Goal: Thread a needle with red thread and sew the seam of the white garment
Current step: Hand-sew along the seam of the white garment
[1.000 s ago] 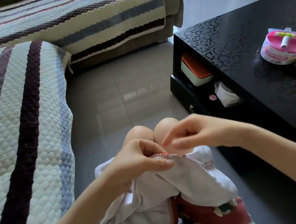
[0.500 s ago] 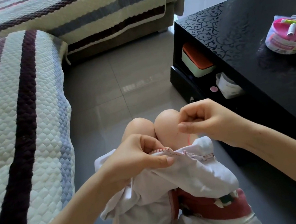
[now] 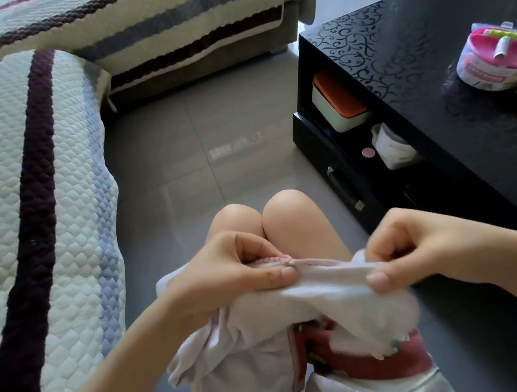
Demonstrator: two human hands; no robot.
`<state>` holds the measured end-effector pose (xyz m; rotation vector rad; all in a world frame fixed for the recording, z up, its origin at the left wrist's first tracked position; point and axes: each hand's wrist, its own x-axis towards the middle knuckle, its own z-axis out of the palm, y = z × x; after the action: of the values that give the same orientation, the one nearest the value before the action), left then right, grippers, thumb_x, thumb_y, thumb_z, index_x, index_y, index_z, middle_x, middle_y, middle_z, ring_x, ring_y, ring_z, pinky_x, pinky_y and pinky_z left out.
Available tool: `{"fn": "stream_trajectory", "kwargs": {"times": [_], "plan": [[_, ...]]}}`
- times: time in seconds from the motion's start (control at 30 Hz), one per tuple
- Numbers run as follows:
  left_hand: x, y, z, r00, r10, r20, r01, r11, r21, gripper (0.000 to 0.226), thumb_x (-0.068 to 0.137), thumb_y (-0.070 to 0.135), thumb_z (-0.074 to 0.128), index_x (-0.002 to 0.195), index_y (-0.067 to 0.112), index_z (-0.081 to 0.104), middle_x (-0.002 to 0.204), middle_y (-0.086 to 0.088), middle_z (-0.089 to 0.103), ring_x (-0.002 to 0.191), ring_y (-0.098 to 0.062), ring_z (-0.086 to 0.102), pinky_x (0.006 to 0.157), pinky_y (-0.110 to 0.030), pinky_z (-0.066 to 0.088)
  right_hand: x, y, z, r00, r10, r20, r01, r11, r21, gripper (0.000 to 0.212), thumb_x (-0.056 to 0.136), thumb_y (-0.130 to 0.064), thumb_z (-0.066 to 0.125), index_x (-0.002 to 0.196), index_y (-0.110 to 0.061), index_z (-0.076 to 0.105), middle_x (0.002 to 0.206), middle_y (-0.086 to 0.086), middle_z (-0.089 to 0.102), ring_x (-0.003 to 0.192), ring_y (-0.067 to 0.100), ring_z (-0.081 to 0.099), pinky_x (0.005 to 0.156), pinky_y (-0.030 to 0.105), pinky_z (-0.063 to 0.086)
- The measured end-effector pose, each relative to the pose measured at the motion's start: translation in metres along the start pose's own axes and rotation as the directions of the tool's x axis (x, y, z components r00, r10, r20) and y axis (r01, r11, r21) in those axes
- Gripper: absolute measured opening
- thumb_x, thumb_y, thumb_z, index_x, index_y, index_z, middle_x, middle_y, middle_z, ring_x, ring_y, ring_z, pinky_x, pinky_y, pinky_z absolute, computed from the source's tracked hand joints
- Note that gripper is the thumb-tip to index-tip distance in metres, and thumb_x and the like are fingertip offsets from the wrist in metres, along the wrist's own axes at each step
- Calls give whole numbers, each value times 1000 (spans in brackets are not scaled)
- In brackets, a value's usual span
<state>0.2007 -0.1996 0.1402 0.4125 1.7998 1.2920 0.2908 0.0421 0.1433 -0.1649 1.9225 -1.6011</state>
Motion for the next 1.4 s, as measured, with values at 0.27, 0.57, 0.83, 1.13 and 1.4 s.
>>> {"fn": "stream_trajectory", "kwargs": {"times": [0.27, 0.57, 0.83, 1.13, 1.4], "plan": [[22, -20, 12, 1000, -18, 10, 17, 987, 160, 10, 63, 32, 78, 70, 25, 76, 76, 8, 73, 77, 0, 65, 72, -16, 49, 5, 29, 7, 928, 89, -362, -231, 900, -371, 9, 79, -36, 75, 76, -28, 74, 46, -11, 38, 45, 3, 33, 48, 15, 25], [36, -26, 9, 995, -99, 30, 99, 995, 12, 11, 64, 23, 77, 75, 22, 78, 91, -8, 75, 83, -7, 65, 81, -24, 52, 51, 32, 13, 946, -101, -309, 13, 962, -274, 9, 84, -17, 72, 76, -16, 73, 50, -5, 49, 50, 4, 37, 50, 18, 29], [44, -30, 7, 989, -149, 15, 150, 988, -41, 24, 62, 25, 78, 82, 11, 76, 80, -5, 71, 77, -10, 62, 78, -28, 47, 54, 23, -3, 969, 15, -245, -58, 983, -171, 13, 90, -13, 63, 78, -13, 66, 56, -11, 60, 49, -3, 50, 52, 11, 37], [45, -34, 2, 986, -138, 94, 154, 969, -193, 15, 69, 18, 74, 81, 8, 76, 88, -9, 72, 82, -12, 64, 77, -20, 49, 62, 34, 0, 899, -196, -392, 145, 977, -156, 10, 86, -16, 49, 83, -19, 58, 61, -16, 53, 58, 2, 45, 58, 15, 37], [45, -34, 1, 985, -113, 126, 140, 964, -226, 21, 68, 24, 78, 83, 10, 76, 99, -21, 71, 90, -16, 64, 87, -29, 47, 65, 47, 16, 893, -210, -397, 144, 971, -191, 12, 88, -18, 52, 80, -22, 60, 65, -20, 57, 59, 1, 49, 58, 11, 37]]}}
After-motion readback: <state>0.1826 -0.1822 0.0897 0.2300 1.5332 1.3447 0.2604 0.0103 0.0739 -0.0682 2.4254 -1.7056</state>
